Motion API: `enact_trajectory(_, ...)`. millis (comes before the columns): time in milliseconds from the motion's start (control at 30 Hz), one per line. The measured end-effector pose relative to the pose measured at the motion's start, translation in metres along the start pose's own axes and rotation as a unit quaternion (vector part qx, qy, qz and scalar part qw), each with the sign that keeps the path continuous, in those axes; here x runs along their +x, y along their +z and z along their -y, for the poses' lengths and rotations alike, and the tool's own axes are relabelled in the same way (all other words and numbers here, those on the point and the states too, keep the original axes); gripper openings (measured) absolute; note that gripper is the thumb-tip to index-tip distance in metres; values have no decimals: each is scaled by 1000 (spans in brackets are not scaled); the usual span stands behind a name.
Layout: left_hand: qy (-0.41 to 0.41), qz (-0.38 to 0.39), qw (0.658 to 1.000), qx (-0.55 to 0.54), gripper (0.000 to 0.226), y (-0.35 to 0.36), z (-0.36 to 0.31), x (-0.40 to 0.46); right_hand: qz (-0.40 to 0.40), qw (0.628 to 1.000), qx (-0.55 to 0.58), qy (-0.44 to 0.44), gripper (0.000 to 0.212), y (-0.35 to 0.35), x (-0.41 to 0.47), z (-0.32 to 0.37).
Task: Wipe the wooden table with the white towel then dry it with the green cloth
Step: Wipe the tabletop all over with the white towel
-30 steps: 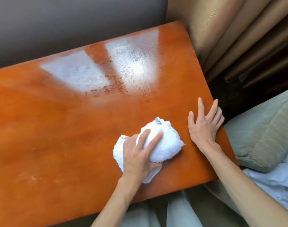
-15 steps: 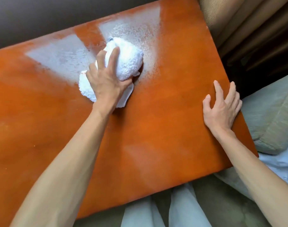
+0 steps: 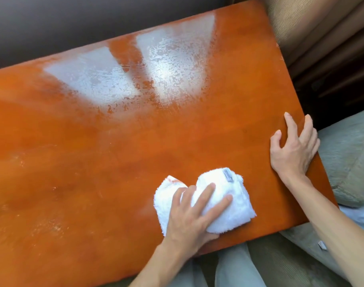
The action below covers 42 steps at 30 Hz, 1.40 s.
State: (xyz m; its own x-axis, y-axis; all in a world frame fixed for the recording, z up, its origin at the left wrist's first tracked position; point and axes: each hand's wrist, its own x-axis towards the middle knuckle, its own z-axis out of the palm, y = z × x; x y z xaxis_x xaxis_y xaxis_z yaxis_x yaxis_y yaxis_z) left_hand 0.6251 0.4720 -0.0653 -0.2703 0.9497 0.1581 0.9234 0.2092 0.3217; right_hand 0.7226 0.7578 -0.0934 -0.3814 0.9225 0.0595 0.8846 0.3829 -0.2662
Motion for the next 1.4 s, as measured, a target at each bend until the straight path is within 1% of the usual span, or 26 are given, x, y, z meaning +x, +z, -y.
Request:
enact_trajectory(67,27,12,1000,-8,94,-3,15,5,-2,1000,1,2,52,0,0,-2)
enact_trajectory(133,33,-8,999,-31,85,-7,36,19,-3,1000,-2,2,52,0,-1,-3)
enact_trajectory(167,22,-25,999,-35,82,-9,50,28,-3,1000,-3,3,52,0,-1,-3)
enact_trajectory(233,-31,-47,998,-20,88,-17,85,55,0,1000,-2,5,52,1,-1,-3)
enact_trajectory(300,-102,-50,994,8,97,-28,125,87,4,1000,-1,5,52,2,-1,-3)
enact_trajectory(433,-235,-60,970,31,96,-51,190,155,4,1000,0,3,52,2,-1,-4)
enact_trajectory(533,-333,-71,939,57,88,-55,200,192,3,1000,-2,6,52,2,-1,-3)
enact_trajectory(600,-366,-71,924,83,84,-52,190,200,2,1000,0,7,52,2,0,-2)
enact_trajectory(633,-367,-70,924,85,84,-49,183,198,3,1000,0,5,52,2,0,-1)
enact_trajectory(700,-338,-55,937,73,89,-44,164,185,6,1000,-3,2,53,1,0,-2)
enact_trajectory(733,-306,-40,948,74,91,-40,152,173,7,1000,-4,0,53,1,0,-2)
enact_trajectory(800,-216,-21,973,73,93,-30,122,144,10,1000,-4,-3,53,0,1,-2)
enact_trajectory(867,-123,-12,992,31,91,-21,87,110,12,1000,-4,-6,53,0,0,-1)
enact_trajectory(933,-60,-1,998,-17,86,-16,53,72,17,1000,-10,-19,55,0,-1,1)
enact_trajectory(1000,-33,13,999,-22,90,-14,29,36,29,999,-13,-36,56,0,-2,2)
enact_trajectory(1067,-38,33,999,-14,102,-16,20,8,43,998,2,-50,55,-1,-3,6)
enact_trajectory(1167,-56,33,998,-16,98,-22,34,-12,69,992,36,-98,54,-2,-7,33)
enact_trajectory(1267,-88,19,996,-19,96,-33,62,-14,99,977,62,-178,53,3,-14,81)
enact_trajectory(1400,-176,-12,984,-15,97,-61,129,-3,131,952,72,-268,54,22,-35,139)
